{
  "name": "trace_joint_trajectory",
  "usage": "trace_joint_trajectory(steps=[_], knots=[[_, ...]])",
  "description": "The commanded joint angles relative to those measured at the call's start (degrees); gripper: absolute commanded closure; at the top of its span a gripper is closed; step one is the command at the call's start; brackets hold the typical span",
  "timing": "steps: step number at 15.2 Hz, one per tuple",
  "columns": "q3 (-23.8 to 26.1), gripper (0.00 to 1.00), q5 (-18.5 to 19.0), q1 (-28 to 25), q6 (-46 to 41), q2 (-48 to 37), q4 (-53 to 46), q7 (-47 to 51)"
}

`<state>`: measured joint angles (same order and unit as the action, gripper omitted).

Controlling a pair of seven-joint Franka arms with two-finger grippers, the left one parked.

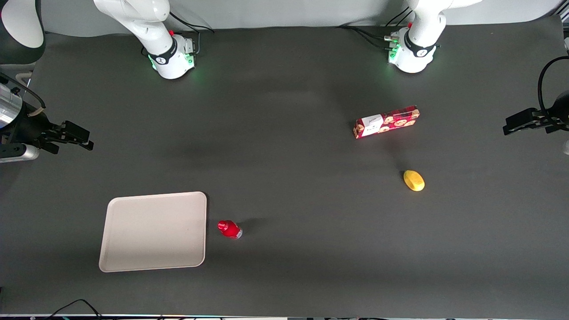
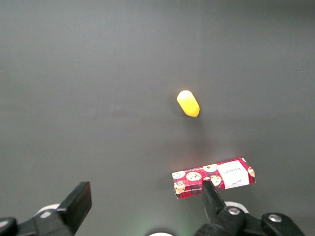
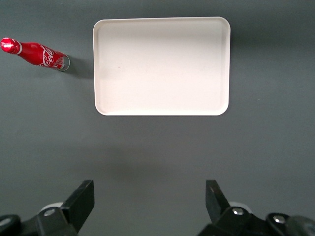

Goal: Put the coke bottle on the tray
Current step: 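Start moving the right arm out from its rest pose toward the tray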

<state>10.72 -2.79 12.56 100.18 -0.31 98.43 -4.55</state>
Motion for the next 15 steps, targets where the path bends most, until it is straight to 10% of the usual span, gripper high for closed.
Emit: trace_joint_trajectory(steps=[1,15], knots=[[-0.6,0.0,0.2,-0.7,0.0,-1.4,1.4,1.4],[-0.1,0.0,2.1,-13.2,1.2,16.2,-19.4,13.4]])
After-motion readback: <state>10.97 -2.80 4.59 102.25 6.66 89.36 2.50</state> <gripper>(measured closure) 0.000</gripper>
